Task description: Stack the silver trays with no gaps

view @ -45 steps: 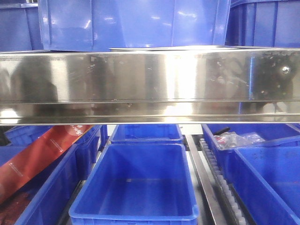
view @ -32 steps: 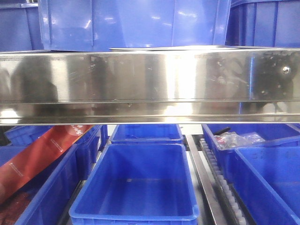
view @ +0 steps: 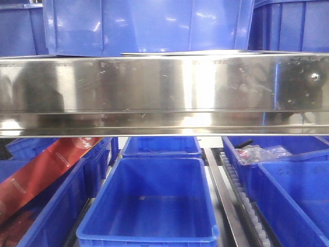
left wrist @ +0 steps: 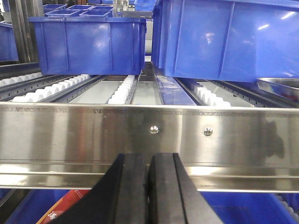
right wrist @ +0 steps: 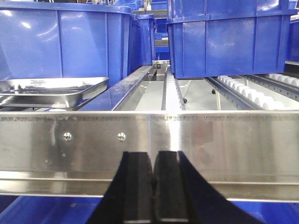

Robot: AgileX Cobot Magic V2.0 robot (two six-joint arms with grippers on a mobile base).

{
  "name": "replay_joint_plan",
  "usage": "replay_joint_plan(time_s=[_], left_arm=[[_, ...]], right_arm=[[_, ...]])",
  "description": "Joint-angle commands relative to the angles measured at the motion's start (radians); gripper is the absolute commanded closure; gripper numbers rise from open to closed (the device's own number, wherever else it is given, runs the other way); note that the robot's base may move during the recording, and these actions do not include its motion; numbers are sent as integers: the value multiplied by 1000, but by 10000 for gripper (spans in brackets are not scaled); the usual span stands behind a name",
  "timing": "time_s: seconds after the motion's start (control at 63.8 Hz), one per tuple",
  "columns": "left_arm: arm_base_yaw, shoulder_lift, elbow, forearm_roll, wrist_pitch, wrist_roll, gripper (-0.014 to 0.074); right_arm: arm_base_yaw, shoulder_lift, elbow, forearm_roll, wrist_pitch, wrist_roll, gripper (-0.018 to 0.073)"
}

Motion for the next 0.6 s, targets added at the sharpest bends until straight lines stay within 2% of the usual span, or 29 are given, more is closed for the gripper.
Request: replay_joint_plan(time_s=[0.0, 0.172, 0.251, 0.329, 0.408, 0.47, 0.58], left_arm=[[1, -4, -2, -5, -12, -7, 611], [1, -4, -2, -5, -40, -7, 611], [1, -4, -2, -8, -126, -7, 611], [1, -4, -2, -78, -204, -7, 611], [1, -4, -31, -172, -247, -7, 611], [1, -4, -93, -198, -223, -7, 611], [1, -4, -253, -188, -82, -7, 611]], right_arm=[[-1, -4, -1, 3, -15, -5, 638], [-1, -4, -1, 3, -107, -5, 638], [-1, -4, -1, 3, -178, -4, 638], [-1, -4, -1, 11, -258, 11, 638], [-1, -4, -5, 64, -327, 60, 638], [-1, -4, -37, 93, -370, 90, 638], [-1, -4, -140, 96, -367, 90, 638]])
